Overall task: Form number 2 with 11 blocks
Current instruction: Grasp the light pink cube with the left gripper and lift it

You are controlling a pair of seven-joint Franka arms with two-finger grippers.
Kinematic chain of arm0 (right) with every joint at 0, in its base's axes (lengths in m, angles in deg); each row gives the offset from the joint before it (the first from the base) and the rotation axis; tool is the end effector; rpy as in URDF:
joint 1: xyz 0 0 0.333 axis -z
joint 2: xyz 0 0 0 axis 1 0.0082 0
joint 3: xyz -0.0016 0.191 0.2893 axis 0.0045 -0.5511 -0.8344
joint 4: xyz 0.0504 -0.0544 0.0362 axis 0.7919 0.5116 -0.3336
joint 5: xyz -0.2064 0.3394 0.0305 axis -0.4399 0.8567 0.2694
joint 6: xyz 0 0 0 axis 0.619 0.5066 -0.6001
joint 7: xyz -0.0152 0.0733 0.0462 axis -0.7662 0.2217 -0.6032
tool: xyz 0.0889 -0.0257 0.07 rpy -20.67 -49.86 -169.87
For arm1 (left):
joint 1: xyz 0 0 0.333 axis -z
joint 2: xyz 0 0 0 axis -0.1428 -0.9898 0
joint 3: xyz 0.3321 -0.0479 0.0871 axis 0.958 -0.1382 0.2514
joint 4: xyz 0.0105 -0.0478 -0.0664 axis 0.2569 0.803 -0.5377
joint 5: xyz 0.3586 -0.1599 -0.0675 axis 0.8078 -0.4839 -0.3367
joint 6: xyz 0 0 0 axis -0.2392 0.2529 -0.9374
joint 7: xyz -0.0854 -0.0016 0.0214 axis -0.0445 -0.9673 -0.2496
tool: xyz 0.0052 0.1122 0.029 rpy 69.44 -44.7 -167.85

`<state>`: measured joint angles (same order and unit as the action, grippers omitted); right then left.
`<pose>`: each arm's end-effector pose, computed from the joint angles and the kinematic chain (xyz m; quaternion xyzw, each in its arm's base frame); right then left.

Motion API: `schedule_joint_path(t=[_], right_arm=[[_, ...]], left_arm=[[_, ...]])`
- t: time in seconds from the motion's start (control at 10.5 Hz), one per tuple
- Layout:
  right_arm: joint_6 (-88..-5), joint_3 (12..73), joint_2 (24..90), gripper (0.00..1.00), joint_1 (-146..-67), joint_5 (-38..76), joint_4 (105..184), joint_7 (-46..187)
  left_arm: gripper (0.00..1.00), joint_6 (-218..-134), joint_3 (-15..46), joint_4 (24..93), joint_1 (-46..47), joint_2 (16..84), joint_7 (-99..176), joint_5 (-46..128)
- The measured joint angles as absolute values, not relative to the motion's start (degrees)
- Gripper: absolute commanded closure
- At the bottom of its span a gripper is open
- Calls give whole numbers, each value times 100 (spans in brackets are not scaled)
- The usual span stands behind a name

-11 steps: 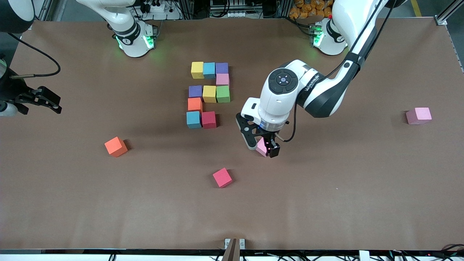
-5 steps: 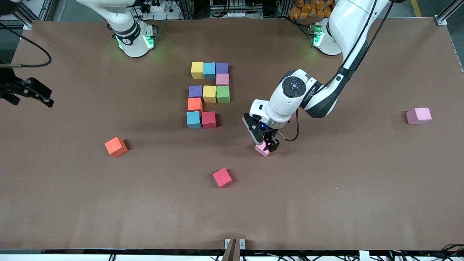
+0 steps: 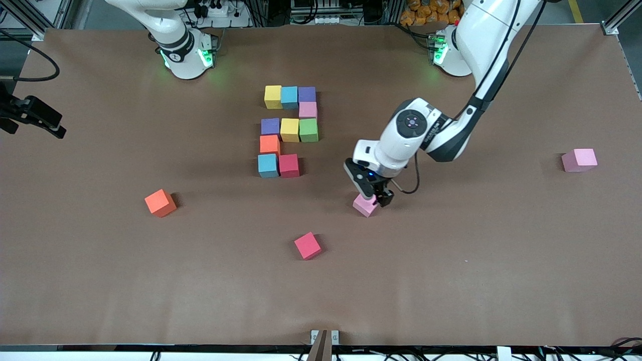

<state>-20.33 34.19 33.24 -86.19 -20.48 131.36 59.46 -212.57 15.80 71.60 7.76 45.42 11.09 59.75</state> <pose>0.5582 -0.0072 0.6824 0.9978 -0.0549 0.0311 0.0178 0.5510 -0.3601 0.2515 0.8597 -0.4973 0.1094 0.0403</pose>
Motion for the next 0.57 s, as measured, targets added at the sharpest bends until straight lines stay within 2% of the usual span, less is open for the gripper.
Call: schedule_joint_path(t=[0.57], right_arm=[[-1770, 3352, 3332, 0, -8843, -1606, 13137, 6118]], left_arm=[[0, -21428, 1672, 7278, 886, 4561, 1897, 5741]])
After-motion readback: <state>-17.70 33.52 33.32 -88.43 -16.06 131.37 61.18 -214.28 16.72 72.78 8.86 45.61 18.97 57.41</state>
